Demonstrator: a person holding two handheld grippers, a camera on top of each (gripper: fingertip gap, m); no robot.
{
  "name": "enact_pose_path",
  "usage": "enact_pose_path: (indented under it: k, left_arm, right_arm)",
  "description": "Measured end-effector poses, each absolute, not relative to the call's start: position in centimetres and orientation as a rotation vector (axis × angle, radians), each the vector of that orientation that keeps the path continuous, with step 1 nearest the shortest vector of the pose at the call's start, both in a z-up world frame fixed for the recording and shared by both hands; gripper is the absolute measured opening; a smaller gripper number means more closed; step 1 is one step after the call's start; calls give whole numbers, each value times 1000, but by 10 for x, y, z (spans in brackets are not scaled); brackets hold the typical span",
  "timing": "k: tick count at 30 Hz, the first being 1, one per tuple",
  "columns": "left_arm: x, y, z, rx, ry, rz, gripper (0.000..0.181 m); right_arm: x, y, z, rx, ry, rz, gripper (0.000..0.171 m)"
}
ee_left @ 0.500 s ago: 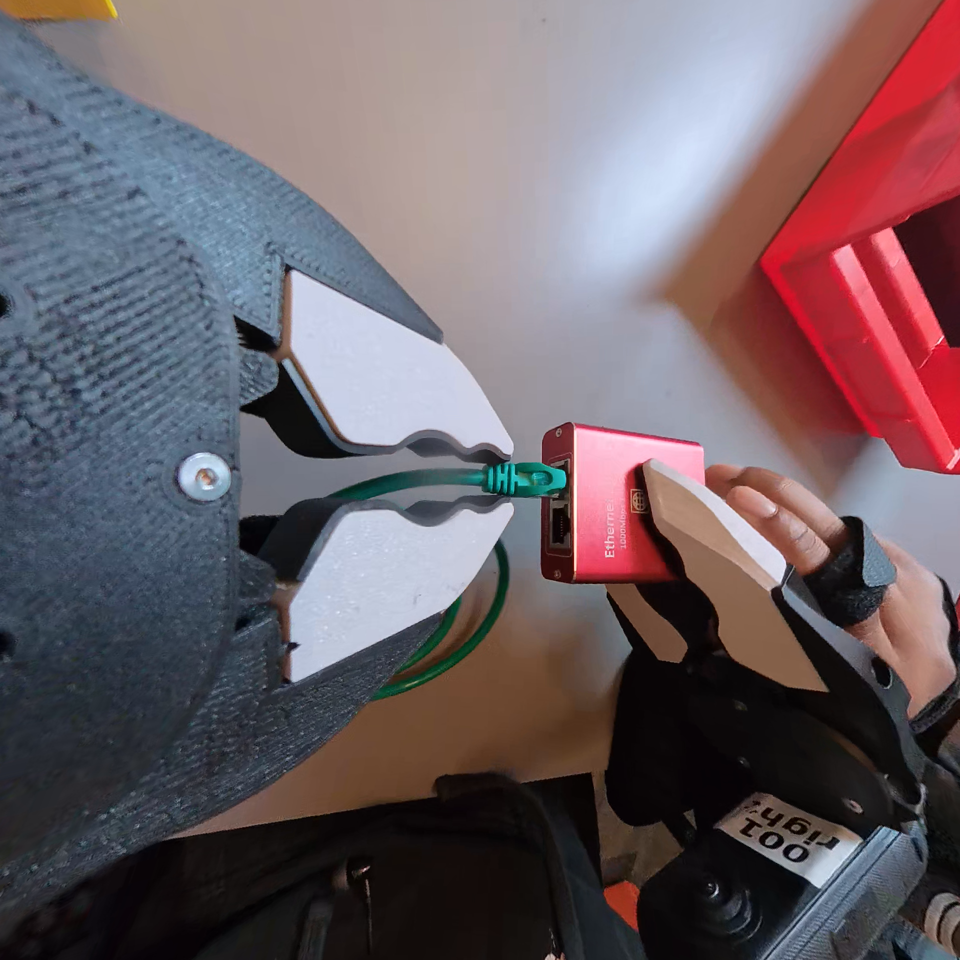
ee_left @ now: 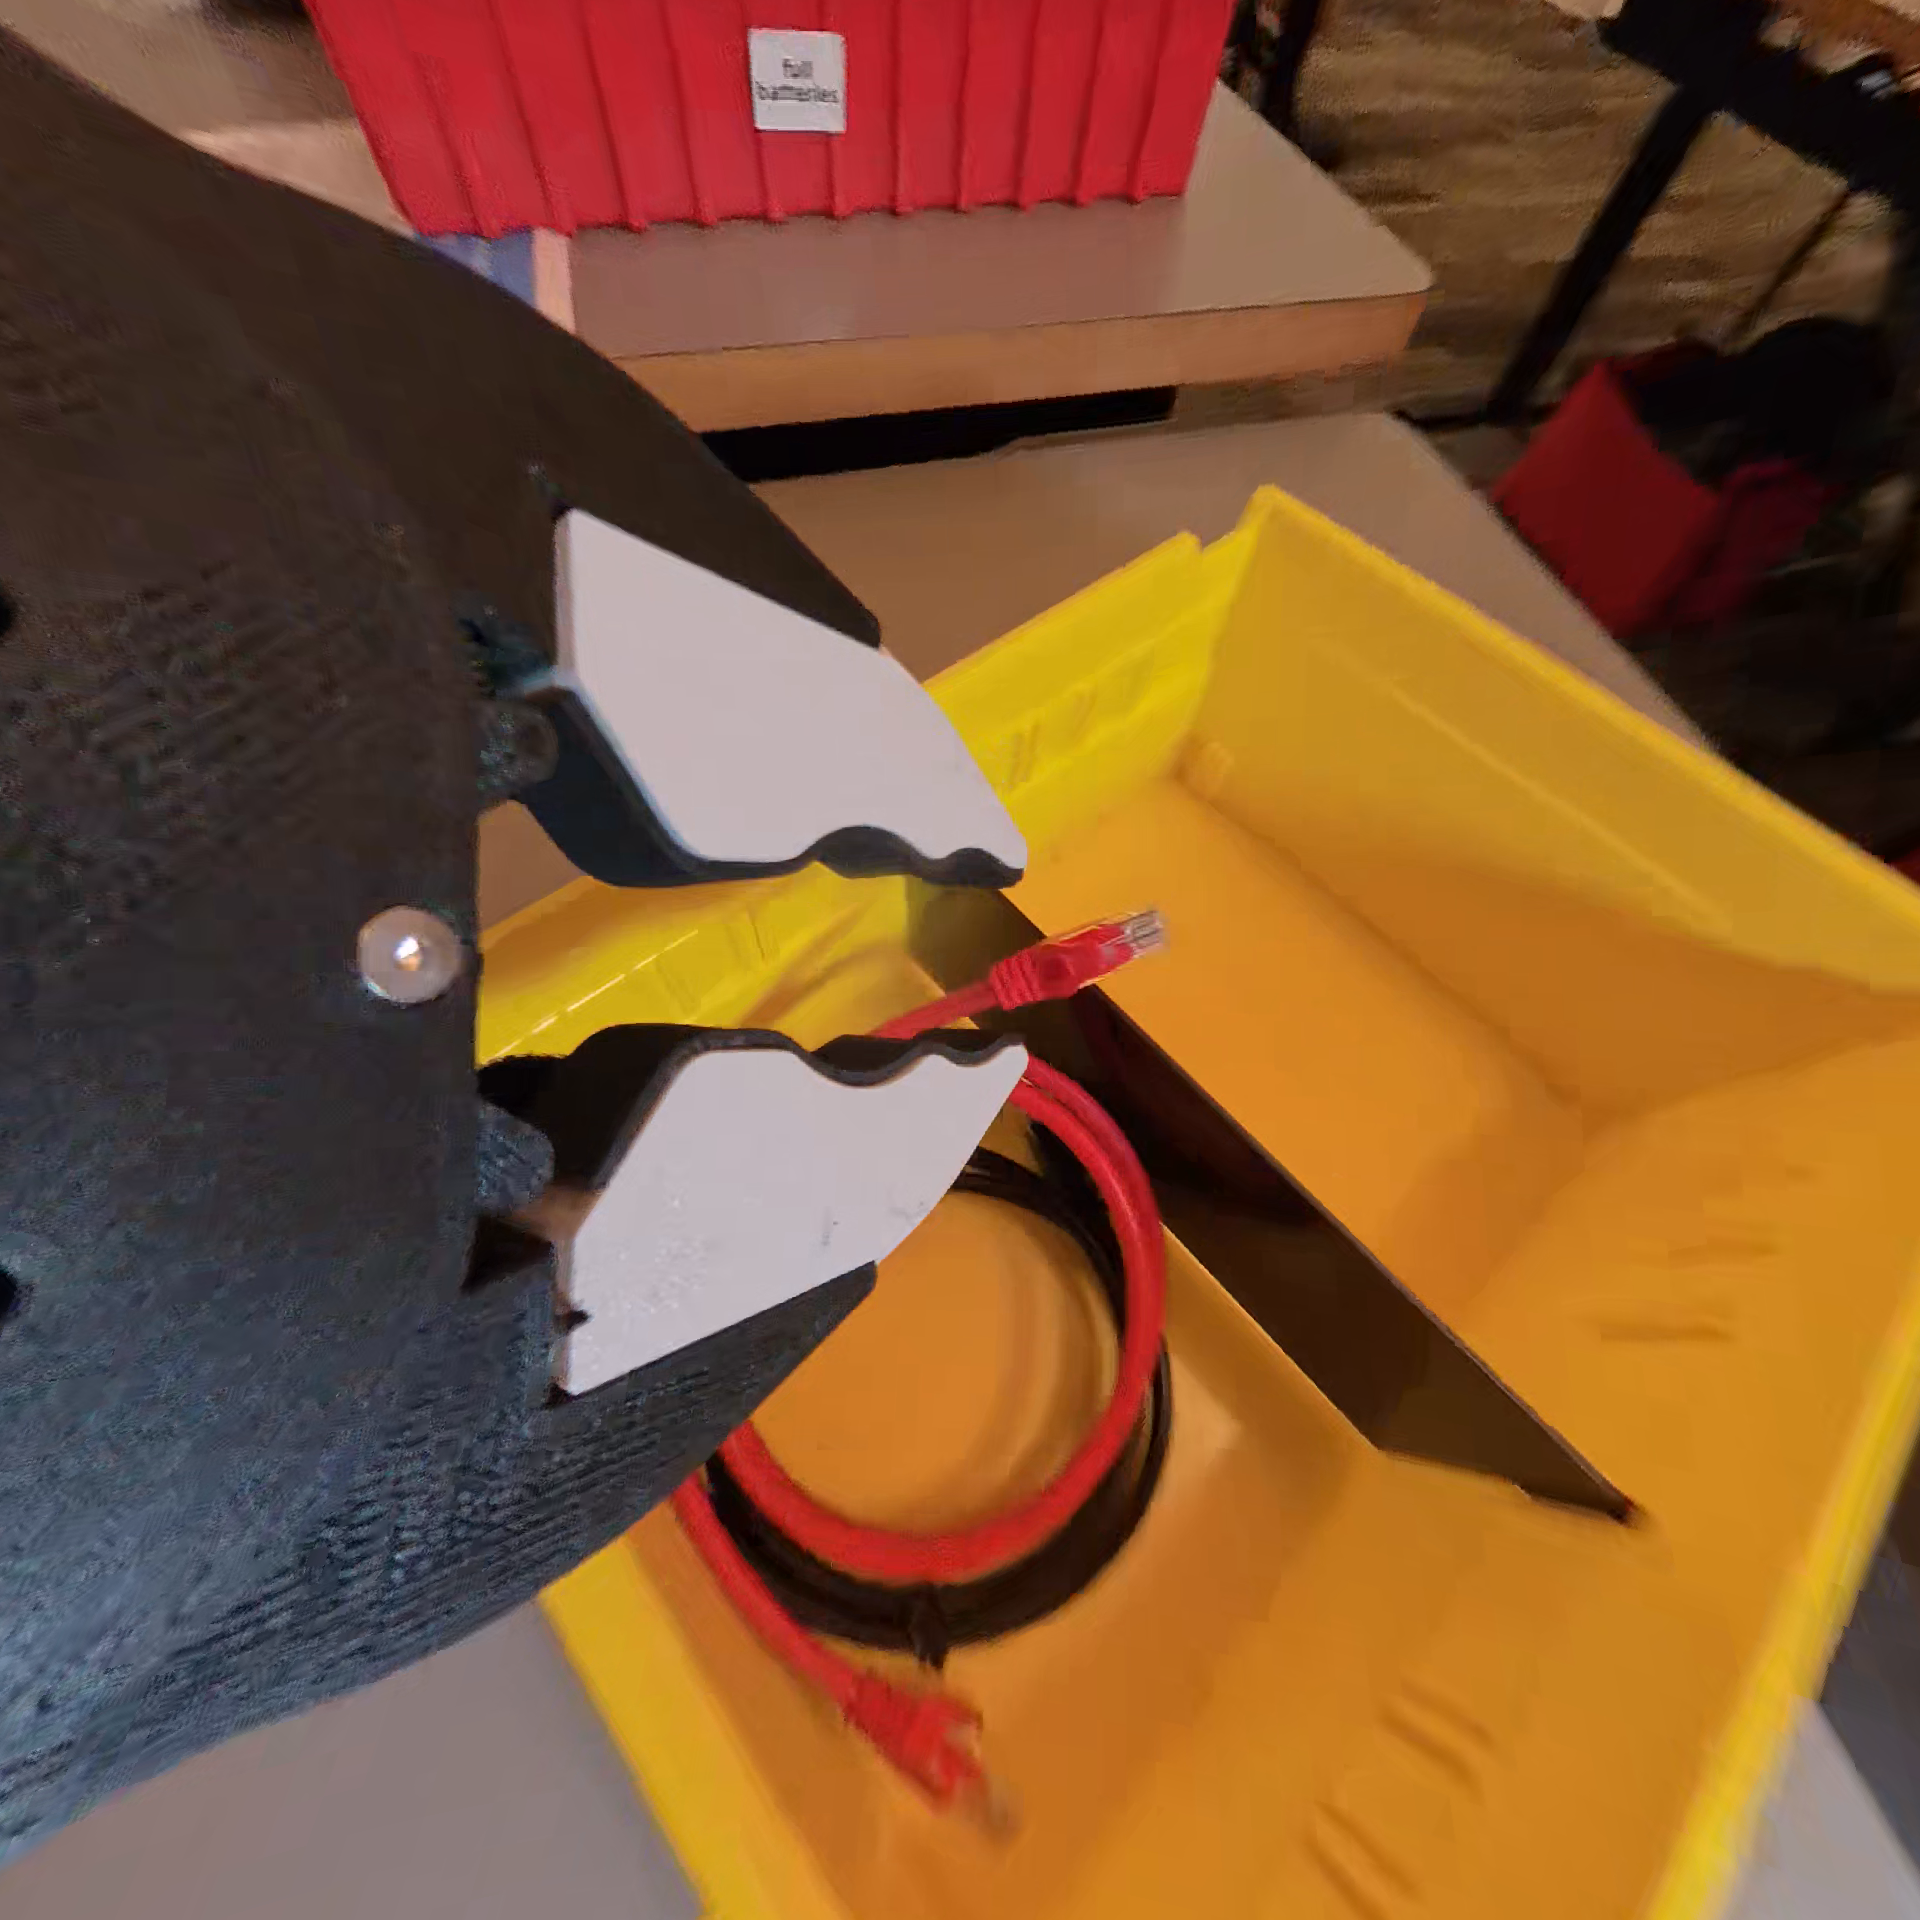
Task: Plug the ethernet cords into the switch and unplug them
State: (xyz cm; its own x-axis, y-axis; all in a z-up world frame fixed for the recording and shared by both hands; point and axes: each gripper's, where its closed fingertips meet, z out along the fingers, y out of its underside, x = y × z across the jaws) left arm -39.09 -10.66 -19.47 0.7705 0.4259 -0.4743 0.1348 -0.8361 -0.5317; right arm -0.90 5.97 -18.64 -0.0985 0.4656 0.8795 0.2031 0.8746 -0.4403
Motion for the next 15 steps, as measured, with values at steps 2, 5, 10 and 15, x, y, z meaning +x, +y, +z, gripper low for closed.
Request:
enact_pose_path:
  k: [2, 5, 10, 15]
  left_arm:
    - [-401, -110, -215, -2570, -461, 859, 28]
    - [-412, -114, -229, -2647, -502, 941, 31]
    - [-420, -117, -225, -2699, -405, 1099, 17]
    - [-403, -106, -183, -2556, -274, 1026, 15]
  right_arm:
    - [-8, 61, -187, -527, -1680, 237, 29]
    - [-5, 64, -185, -543, -1671, 247, 29]
    - [-2, 68, -181, -567, -1651, 266, 29]
    - [0, 73, -179, -583, -1635, 277, 29]
